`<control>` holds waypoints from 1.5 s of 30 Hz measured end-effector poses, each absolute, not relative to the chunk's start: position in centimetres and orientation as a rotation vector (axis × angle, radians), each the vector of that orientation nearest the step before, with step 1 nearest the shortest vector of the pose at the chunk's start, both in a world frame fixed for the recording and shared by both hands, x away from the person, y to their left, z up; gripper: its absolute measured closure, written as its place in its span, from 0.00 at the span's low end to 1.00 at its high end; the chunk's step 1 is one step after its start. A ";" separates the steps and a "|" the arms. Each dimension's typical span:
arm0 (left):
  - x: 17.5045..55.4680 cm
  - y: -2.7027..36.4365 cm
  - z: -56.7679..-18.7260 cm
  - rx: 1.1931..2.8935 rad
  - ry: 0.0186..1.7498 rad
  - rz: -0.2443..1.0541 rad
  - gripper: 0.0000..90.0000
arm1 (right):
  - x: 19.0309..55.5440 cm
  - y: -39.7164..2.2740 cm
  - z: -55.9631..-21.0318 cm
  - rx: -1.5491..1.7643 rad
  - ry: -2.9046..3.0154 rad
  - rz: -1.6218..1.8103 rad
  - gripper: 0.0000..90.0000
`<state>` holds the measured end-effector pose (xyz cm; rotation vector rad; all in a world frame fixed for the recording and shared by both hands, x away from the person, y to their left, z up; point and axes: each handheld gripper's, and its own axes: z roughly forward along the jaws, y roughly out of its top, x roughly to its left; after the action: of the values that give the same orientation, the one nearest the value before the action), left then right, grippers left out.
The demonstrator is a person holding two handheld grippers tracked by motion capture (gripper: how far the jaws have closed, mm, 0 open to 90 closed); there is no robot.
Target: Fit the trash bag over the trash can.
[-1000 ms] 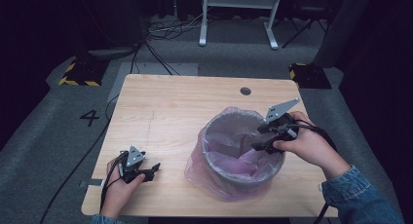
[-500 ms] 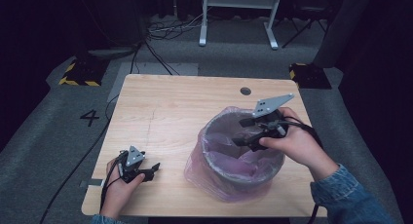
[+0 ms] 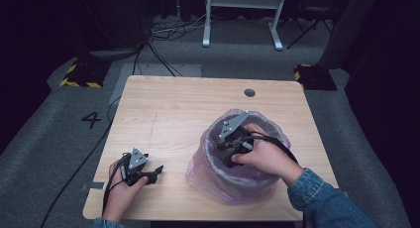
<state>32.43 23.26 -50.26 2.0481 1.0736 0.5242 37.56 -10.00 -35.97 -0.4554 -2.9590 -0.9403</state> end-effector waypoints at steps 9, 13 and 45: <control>32.4 23.2 -50.2 2.054 1.071 0.530 0.30 | 37.8 -9.4 -38.5 -0.514 -2.978 -0.785 0.36; 32.4 23.3 -50.2 2.050 1.068 0.533 0.30 | 37.7 -9.8 -38.1 -0.516 -2.963 -0.824 0.35; 32.3 23.1 -50.4 2.089 1.144 0.537 0.29 | 35.9 -25.5 -27.9 -0.939 -2.964 -1.407 0.34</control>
<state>32.26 23.13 -50.38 2.0894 1.1437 0.5373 35.90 -25.51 -27.91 -0.9386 -2.9639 -1.4066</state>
